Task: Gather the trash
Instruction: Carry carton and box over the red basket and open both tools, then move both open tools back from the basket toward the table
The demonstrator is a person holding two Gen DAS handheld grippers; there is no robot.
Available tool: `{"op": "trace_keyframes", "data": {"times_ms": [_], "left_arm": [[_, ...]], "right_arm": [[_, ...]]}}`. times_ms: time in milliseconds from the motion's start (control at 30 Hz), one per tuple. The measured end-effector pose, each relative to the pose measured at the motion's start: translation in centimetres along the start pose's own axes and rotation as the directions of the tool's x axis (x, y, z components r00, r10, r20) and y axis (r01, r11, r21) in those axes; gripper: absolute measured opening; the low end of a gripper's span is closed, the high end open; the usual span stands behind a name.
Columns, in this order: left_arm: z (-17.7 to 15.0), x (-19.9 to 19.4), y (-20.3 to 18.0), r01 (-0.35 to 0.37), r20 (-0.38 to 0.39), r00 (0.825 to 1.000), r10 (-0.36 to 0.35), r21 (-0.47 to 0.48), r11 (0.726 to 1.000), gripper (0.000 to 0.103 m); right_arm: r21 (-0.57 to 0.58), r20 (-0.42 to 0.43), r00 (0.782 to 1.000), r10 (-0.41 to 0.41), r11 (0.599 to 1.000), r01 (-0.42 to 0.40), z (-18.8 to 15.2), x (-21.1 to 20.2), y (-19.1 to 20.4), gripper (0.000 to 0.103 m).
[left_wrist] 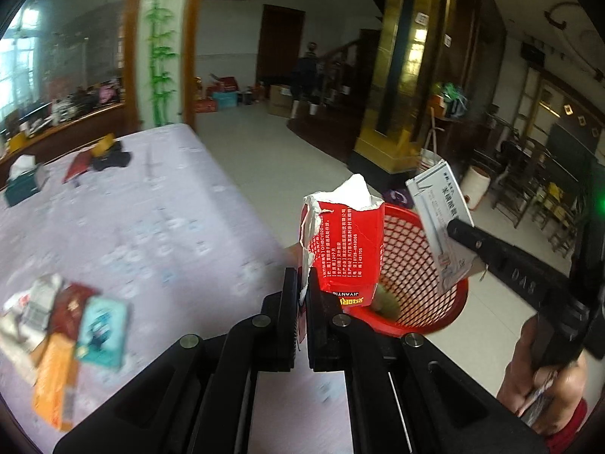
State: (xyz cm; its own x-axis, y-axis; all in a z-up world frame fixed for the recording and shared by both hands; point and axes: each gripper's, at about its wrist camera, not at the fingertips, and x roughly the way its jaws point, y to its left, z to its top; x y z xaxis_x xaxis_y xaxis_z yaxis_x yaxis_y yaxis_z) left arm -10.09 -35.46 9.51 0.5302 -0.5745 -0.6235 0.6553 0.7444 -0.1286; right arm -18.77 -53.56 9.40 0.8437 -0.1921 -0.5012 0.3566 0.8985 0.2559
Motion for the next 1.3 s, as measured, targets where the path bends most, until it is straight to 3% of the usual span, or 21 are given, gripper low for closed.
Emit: {"op": "trace_keyframes", "data": {"times_ms": [133, 200, 267, 300, 567, 667, 800, 967, 1100, 1300], "left_arm": [[1.4, 3.0, -1.5, 0.031, -0.015, 0.999, -0.031, 0.001, 1.0, 0.004], [1.7, 4.4, -2.4, 0.041, -0.023, 0.999, -0.041, 0.008, 0.999, 0.009], [2.0, 5.3, -2.7, 0.036, -0.038, 0.999, -0.036, 0.006, 0.999, 0.041], [1.9, 5.4, -2.6, 0.028, -0.029, 0.999, -0.028, -0.003, 1.0, 0.046], [0.5, 2.2, -0.6, -0.017, 0.004, 1.0, 0.017, -0.007, 1.0, 0.048], [-0.7, 0.3, 0.5, -0.048, 0.011, 0.999, 0.048, -0.008, 0.999, 0.049], [-2.4, -2.2, 2.7, -0.09, 0.02, 0.996, 0.091, -0.033, 0.995, 0.051], [-4.8, -5.6, 6.2, -0.136, 0.027, 0.99, 0.138, -0.078, 0.988, 0.054], [-7.1, -8.6, 10.0, -0.215, 0.03, 0.975, 0.22, -0.129, 0.968, 0.06], [-10.7, -11.9, 17.0, -0.352, -0.029, 0.934, 0.355, -0.24, 0.905, 0.064]], "right_arm": [[0.021, -0.014, 1.0, -0.02, 1.0, 0.02, 0.2, 0.9, -1.6, 0.015], [0.031, -0.021, 0.999, -0.024, 0.999, 0.025, 0.3, 1.3, -2.4, 0.015], [0.029, -0.033, 0.998, -0.044, 0.999, 0.045, 0.4, 1.7, -3.2, 0.015], [0.034, -0.038, 0.998, -0.047, 0.998, 0.049, 0.4, 1.9, -3.4, 0.017], [0.056, -0.017, 0.999, -0.028, 0.998, 0.029, 0.4, 0.7, -3.5, 0.017], [0.035, -0.015, 1.0, 0.012, 0.999, -0.011, 0.2, 0.5, -1.5, 0.017], [-0.013, -0.029, 0.997, 0.066, 0.998, -0.066, -0.3, 0.6, 1.8, 0.035], [-0.094, -0.082, 0.986, 0.142, 0.984, -0.149, -1.7, 1.2, 6.6, 0.036], [-0.159, -0.122, 0.976, 0.182, 0.967, -0.2, -3.2, 1.4, 10.1, 0.043], [-0.218, -0.177, 0.955, 0.237, 0.937, -0.273, -5.3, 1.7, 13.9, 0.05]]}}
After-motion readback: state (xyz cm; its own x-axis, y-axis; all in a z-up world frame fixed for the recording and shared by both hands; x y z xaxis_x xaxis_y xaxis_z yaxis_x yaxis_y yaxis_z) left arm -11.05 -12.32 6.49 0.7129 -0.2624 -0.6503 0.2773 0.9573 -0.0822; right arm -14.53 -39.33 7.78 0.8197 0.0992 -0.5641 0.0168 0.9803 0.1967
